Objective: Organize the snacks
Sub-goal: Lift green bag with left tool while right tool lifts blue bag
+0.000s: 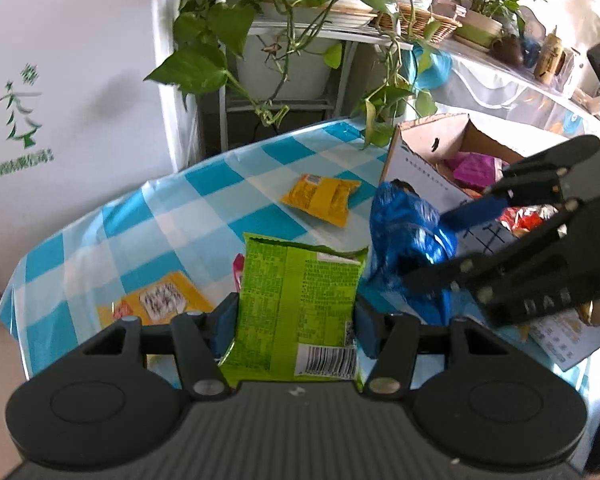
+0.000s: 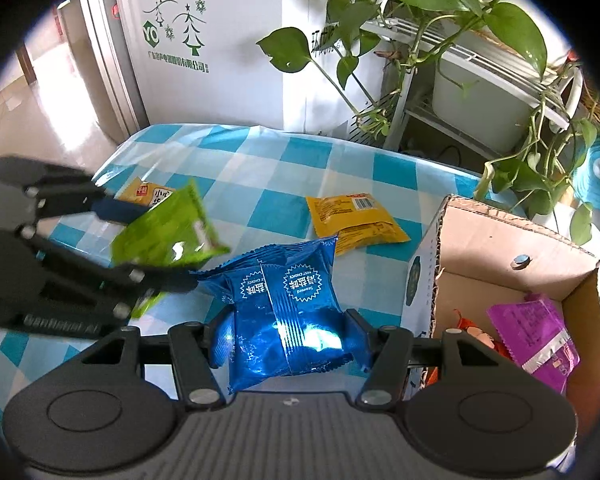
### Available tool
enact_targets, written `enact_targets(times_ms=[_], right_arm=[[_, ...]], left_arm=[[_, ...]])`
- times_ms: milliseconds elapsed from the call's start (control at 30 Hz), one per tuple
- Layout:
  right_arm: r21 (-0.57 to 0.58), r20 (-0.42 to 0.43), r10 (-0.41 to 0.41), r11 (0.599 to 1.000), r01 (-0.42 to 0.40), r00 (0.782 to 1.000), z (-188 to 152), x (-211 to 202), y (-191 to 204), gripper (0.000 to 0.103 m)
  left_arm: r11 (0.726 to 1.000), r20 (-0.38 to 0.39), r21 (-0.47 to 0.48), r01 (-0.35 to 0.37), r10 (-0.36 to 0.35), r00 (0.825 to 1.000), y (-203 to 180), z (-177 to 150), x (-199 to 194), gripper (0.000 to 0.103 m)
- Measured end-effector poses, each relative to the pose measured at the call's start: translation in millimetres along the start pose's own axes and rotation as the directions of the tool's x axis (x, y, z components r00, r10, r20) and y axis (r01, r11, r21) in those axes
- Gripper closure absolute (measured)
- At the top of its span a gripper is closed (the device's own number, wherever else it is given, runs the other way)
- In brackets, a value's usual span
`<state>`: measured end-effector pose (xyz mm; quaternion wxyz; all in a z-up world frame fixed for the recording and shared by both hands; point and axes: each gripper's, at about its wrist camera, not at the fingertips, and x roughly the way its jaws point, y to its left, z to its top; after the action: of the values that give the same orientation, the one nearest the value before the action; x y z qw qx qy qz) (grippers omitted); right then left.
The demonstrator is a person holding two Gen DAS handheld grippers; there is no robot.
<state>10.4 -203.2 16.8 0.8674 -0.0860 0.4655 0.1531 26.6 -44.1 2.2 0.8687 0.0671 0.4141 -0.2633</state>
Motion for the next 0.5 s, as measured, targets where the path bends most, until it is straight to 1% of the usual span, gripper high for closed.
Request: enact_targets(times_ms=[133,267,300,400,500], right_arm=[[0.011,0.003,0.003,1.0,-0.003,1.0,-1,-3,0,0.039],[0.002,-0.002,0.013,1.0,-0.013,1.0,-3,-5,3,0.04],[0.0,-0.004,0.014,1.0,-0.014,1.0,-4,-5,4,0.04],[-0.005,-0.009,0.019,1.0,-0.019,1.0,-7,-6,7,0.04],[0.005,-0.018,0.019,1.0,-0.019,1.0,-8,-5,4,0.04]], left_arm=[[0.999,-0.011,-0.043,0.008,-0.008,1.0,-1,-12,-9,0.045],[0.994,-0.03,-0.106,0.016,-0.019,0.999,0,-24,-18,0.045],[0.994,-0.033,-0.108,0.006,-0.009,0.999,0,-27,-19,0.045],[0.997,-0.039,-0.073,-0.031,0.028,0.999,-6,-32,-19,0.045],[0.997,-0.045,-0.062,-0.043,0.04,0.998,-7,-33,-16,0.042]])
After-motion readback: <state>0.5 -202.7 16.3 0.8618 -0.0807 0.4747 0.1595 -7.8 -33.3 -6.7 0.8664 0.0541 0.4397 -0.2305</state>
